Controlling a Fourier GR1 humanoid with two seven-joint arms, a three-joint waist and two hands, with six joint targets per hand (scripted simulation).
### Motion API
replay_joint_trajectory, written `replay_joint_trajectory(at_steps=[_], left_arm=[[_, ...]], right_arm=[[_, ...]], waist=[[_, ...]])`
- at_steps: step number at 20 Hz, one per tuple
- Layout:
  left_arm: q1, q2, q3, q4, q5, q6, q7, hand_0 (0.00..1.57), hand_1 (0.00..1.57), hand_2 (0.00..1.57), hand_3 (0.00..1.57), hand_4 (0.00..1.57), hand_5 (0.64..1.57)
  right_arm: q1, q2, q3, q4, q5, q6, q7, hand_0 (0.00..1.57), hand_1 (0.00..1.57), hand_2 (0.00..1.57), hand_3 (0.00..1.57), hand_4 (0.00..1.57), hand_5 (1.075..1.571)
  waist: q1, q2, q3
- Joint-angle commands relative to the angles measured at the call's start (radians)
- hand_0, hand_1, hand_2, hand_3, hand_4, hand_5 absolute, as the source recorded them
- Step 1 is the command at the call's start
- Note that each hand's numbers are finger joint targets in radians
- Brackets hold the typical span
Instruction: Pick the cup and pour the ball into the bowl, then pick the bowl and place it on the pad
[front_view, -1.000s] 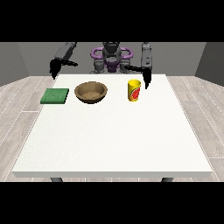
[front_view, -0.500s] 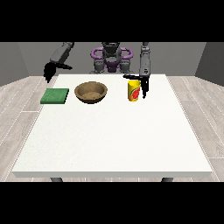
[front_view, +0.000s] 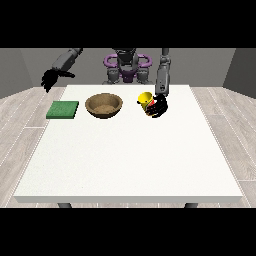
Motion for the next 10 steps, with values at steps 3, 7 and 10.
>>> replay_joint_trajectory(at_steps=[3, 7, 10], left_arm=[[-0.011, -0.014, 0.012, 0.095, -0.035, 0.103, -0.046, 1.35, 1.35, 1.57, 1.57, 0.88, 1.502], [-0.010, -0.018, -0.122, 0.047, -0.179, 0.155, 0.154, 1.34, 1.34, 1.57, 1.57, 0.97, 1.530], [-0.075, -0.034, -0.229, 0.014, -0.294, 0.166, 0.347, 1.37, 1.37, 1.57, 1.57, 1.02, 1.531]], right_arm=[[0.003, -0.073, -0.063, 0.022, -0.061, 0.061, 0.010, 0.00, 0.00, 0.00, 0.00, 0.00, 1.556], [0.019, -0.102, -0.074, 0.182, -0.012, 0.059, -0.018, 0.00, 0.00, 0.00, 0.00, 0.00, 1.557], [0.014, -0.102, -0.078, 0.277, 0.003, 0.022, 0.033, 0.00, 0.00, 0.00, 0.00, 0.00, 1.558]], waist=[[-0.021, 0.004, -0.0034], [0.064, -0.147, -0.0017], [0.122, -0.278, 0.0004]])
